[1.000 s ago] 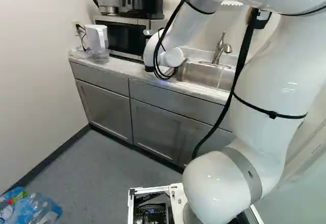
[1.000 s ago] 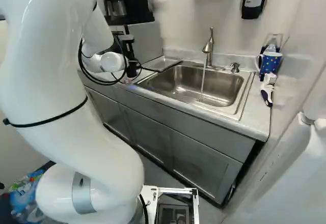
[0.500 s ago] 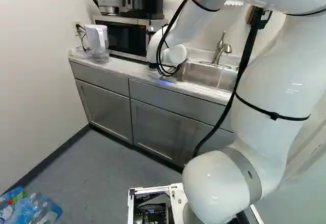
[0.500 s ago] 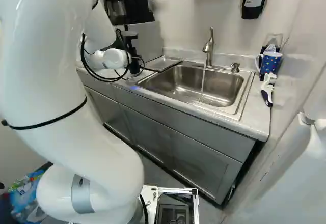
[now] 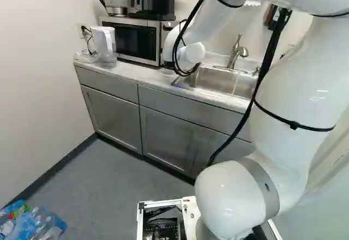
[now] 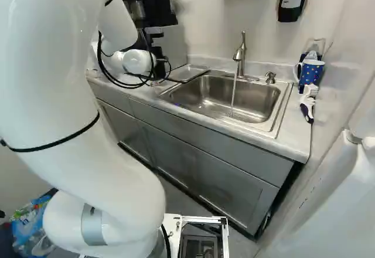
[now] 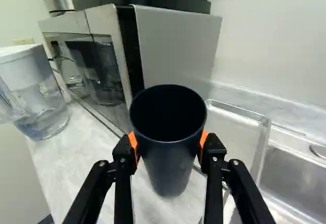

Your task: Rinse the cup and place it in the tray

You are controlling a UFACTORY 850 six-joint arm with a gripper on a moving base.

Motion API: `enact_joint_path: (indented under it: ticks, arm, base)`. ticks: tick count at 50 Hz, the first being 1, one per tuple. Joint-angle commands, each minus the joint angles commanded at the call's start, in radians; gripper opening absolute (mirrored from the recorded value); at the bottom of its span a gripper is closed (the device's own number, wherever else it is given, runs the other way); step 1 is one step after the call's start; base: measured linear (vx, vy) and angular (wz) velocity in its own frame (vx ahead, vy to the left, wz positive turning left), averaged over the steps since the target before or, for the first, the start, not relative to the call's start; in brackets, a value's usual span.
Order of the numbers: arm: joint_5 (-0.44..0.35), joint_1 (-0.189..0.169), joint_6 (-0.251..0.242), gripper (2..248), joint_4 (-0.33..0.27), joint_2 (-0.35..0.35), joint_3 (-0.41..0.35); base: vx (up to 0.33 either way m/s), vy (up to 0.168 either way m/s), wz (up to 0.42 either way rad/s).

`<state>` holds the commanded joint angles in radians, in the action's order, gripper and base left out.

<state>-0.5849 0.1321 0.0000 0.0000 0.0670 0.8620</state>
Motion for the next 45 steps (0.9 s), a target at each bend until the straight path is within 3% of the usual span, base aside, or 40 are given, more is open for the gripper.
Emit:
enact_joint_path:
  ticks: [45]
  arm:
    - [0.000,-0.128,0.000,126,0.000,0.040,0.043]
  base:
    - [0.000,0.000,0.000]
